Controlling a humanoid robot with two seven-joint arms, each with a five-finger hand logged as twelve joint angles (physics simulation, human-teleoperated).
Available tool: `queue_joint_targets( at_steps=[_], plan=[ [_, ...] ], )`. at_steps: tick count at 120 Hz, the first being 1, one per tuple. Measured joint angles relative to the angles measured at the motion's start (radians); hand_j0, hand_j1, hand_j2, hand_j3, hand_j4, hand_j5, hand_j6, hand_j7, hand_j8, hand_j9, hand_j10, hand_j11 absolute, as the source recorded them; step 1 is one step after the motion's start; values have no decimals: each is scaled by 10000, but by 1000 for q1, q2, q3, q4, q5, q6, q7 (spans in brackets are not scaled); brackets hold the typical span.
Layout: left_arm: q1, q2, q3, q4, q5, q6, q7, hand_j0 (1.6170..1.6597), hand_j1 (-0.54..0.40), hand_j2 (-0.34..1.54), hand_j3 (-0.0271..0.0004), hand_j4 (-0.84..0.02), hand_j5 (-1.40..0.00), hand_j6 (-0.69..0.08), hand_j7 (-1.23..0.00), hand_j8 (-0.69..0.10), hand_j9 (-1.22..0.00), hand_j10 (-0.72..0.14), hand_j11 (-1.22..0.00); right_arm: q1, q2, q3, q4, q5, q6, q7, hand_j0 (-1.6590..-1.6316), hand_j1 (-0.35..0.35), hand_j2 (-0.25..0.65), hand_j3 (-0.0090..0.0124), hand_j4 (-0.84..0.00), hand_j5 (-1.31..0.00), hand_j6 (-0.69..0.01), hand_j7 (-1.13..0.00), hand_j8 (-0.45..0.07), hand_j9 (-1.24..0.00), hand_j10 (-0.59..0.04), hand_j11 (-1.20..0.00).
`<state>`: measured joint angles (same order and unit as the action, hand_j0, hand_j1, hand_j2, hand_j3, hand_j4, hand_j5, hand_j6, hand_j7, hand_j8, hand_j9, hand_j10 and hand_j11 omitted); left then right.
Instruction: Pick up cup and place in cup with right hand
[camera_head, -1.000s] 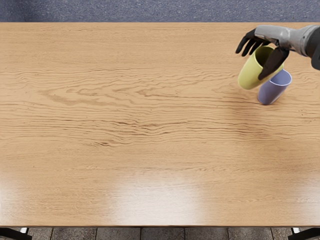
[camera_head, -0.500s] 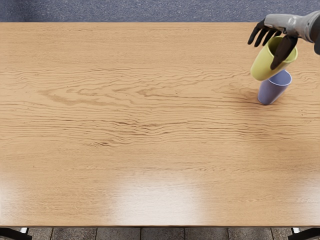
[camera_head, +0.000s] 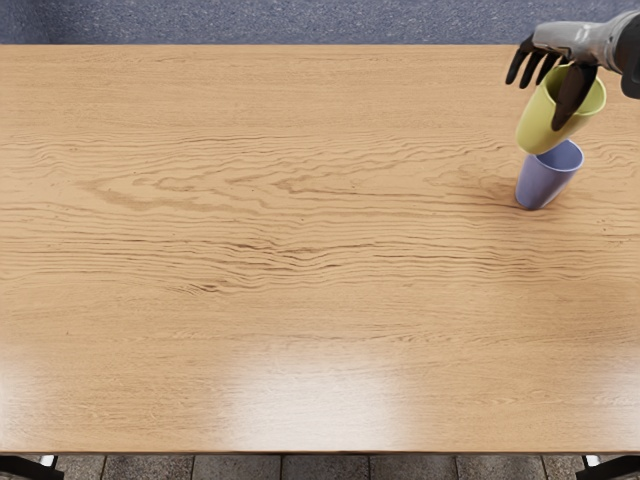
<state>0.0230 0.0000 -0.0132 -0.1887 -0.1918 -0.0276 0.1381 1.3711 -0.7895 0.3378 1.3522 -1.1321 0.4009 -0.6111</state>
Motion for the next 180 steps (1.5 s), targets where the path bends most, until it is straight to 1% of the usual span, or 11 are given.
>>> queue_joint_targets(
  at_steps=[27,48,58,73,90,122,146,180],
  plan=[
    [0,0,0,0,0,0,0,16581,3491,-1,0,-2,0,-3,0,-3,0,-2,1,19,1,-36,-36,-3,-2,0,-16571,1273,1075,0,-4621,-6135,-4673,-6065,-4179,-6091,-3103,-6076],
    [0,0,0,0,0,0,0,16581,3491,-1,0,-2,0,-3,0,-3,1,-2,1,18,4,-50,-45,-3,-6,0,-16571,1283,1090,0,-4643,-6198,-4705,-6112,-4161,-6131,-3092,-6124],
    [0,0,0,0,0,0,0,16581,3491,-1,0,-2,0,-3,0,-3,1,-2,1,17,14,-53,-61,-4,-10,0,-16569,1294,1089,0,-4666,-6270,-4741,-6164,-4124,-6194,-3044,-6182],
    [0,0,0,0,0,0,0,16581,3491,-1,0,-2,0,-3,0,-3,1,-2,1,17,24,-75,-80,-4,-24,0,-16567,1268,1039,0,-4722,-6336,-4793,-6232,-4071,-6288,-2990,-6251],
    [0,0,0,0,0,0,0,16581,3491,-1,0,-3,0,-3,0,-3,1,-2,1,17,29,-95,-89,-5,-32,0,-16568,1319,1127,0,-4745,-6388,-4823,-6274,-4042,-6311,-2984,-6289],
    [0,0,0,0,0,0,0,16581,3491,-1,0,-3,0,-3,0,-3,1,-2,1,18,35,-102,-111,-5,-37,0,-16567,1320,1099,0,-4761,-6432,-4846,-6305,-4014,-6357,-2946,-6325],
    [0,0,0,0,0,0,0,16581,3491,-1,1,-3,0,-3,1,-3,1,-2,1,17,57,-102,-135,-6,-38,0,-16566,1334,1104,0,-4755,-6448,-4847,-6310,-3987,-6361,-2907,-6333],
    [0,0,0,0,0,0,0,16581,3491,-1,0,-2,0,-3,0,-3,0,-2,1,15,58,-102,-139,-5,-38,0,-16569,1222,989,0,-4643,-6163,-4695,-6090,-4186,-6128,-3092,-6112]
  ],
)
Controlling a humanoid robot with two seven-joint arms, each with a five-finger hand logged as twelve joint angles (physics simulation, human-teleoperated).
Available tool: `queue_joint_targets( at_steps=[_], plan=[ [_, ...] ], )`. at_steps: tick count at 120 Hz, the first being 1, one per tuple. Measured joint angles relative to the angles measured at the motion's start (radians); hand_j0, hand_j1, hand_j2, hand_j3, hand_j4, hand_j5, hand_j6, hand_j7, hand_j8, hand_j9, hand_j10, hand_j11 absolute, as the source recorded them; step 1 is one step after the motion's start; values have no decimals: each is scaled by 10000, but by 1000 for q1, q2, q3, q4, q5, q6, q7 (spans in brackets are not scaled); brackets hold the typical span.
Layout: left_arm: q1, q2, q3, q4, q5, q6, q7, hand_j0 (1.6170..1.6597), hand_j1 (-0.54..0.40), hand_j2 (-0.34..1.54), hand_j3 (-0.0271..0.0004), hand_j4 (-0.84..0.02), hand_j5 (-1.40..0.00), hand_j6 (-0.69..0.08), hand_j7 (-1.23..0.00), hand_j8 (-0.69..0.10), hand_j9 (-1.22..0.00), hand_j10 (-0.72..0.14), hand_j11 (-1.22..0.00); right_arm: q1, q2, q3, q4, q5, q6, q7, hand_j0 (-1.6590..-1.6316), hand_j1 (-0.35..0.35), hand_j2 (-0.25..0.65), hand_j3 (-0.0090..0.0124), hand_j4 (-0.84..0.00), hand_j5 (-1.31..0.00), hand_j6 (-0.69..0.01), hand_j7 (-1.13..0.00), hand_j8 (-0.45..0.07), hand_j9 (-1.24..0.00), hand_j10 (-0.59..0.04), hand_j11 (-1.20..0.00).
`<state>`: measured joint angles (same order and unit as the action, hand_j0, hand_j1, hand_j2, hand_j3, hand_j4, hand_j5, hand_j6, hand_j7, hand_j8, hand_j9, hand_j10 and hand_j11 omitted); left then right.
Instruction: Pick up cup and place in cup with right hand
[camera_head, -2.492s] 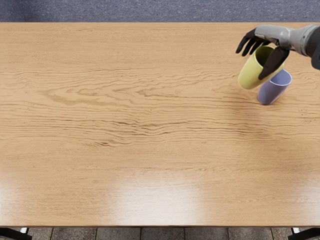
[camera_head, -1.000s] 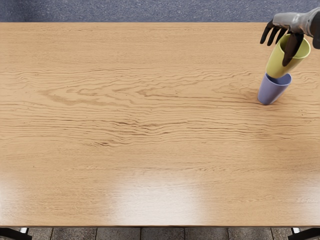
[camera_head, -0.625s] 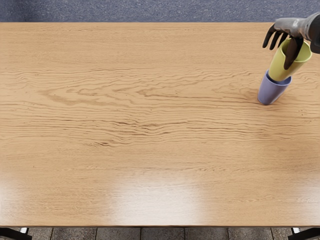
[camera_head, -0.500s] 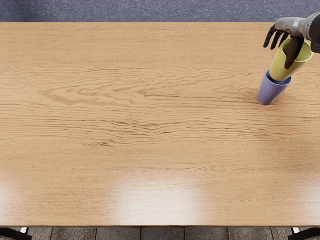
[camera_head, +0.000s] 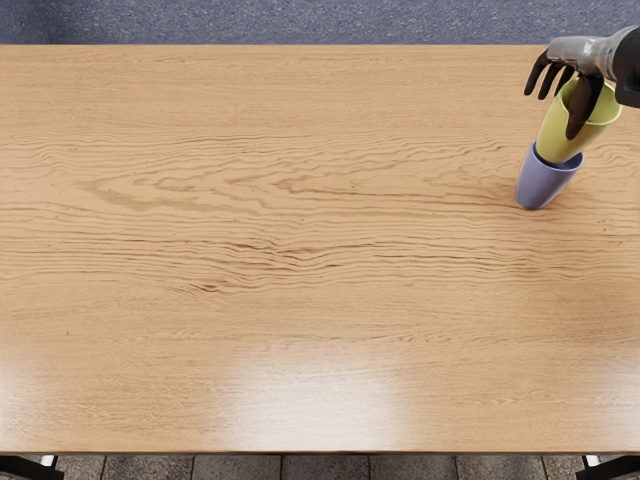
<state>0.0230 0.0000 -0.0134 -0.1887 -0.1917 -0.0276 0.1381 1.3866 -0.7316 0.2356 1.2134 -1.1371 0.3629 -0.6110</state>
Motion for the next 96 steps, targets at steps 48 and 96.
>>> queue_joint_targets(
  at_steps=[48,96],
  plan=[
    [0,0,0,0,0,0,0,16581,3490,0,0,-2,-1,-3,-1,-3,0,-2,0,-5,-9,0,-1,1,-30,0,-16577,-237,213,0,-3004,-3941,-3034,-3905,-2913,-3930,-2440,-3916],
    [0,0,0,0,0,0,0,16581,3490,1,-1,-2,-1,-3,-1,-3,-1,-2,-1,-22,-8,-1,0,1,-54,0,-16580,-1633,-186,0,-1652,-2096,-1676,-2084,-1645,-2092,-1563,-2089]
  ],
)
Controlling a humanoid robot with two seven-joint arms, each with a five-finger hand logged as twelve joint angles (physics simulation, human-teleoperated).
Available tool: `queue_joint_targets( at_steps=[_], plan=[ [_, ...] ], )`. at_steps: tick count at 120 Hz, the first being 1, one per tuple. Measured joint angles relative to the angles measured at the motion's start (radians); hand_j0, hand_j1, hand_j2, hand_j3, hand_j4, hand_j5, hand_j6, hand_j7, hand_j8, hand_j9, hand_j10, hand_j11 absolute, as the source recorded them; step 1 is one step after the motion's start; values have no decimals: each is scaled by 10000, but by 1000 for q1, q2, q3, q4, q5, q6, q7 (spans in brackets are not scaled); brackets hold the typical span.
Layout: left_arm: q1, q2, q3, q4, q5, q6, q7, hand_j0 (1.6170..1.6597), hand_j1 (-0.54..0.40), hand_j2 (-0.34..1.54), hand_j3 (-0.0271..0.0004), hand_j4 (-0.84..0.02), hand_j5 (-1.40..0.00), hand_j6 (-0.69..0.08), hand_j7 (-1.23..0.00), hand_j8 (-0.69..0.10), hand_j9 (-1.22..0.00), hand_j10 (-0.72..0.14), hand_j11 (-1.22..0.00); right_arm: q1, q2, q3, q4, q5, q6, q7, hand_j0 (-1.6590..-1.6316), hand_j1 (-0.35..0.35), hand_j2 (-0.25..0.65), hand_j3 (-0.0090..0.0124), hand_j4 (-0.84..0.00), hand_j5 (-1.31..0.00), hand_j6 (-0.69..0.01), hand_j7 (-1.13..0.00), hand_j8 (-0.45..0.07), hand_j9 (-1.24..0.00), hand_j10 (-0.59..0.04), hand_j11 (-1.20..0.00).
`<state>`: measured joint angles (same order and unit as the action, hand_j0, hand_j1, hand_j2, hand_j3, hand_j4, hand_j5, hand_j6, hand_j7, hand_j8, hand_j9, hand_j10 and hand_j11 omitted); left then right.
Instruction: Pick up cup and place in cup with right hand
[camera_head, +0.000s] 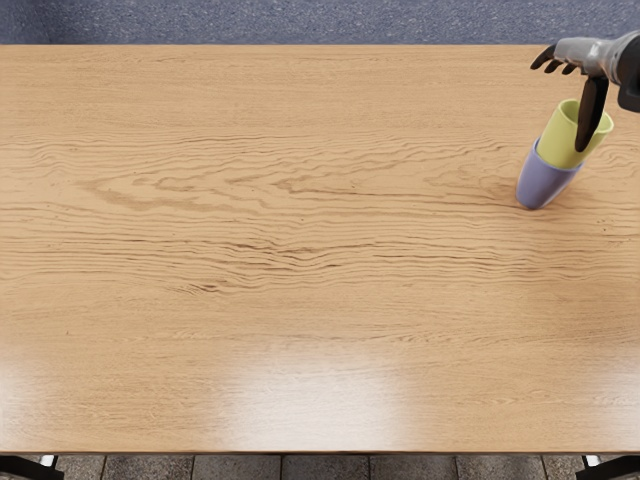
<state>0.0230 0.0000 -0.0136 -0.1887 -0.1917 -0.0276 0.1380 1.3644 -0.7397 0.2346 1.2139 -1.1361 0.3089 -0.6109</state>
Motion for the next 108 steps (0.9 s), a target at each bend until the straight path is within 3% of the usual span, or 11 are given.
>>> queue_joint_targets(
  at_steps=[47,93,108],
  plan=[
    [0,0,0,0,0,0,0,16581,3490,1,-1,-2,-1,-3,-1,-3,-1,-2,-1,-8,12,9,10,14,-4,0,-16580,-2587,-118,0,-832,-1015,-856,-1005,-836,-1012,-807,-1010],
    [0,0,-1,0,0,0,0,16581,3490,0,0,-2,-1,-3,-1,-3,-1,-2,-1,-2,68,90,155,273,15,0,-16581,-3083,-54,0,-400,-464,-421,-457,-405,-462,-387,-460],
    [3,0,0,-1,-1,0,0,16581,3490,0,0,-2,-1,-3,-1,-3,0,-2,0,-16,72,145,194,476,15,0,-16581,-3122,-52,0,-357,-417,-375,-411,-361,-415,-346,-414]
  ],
)
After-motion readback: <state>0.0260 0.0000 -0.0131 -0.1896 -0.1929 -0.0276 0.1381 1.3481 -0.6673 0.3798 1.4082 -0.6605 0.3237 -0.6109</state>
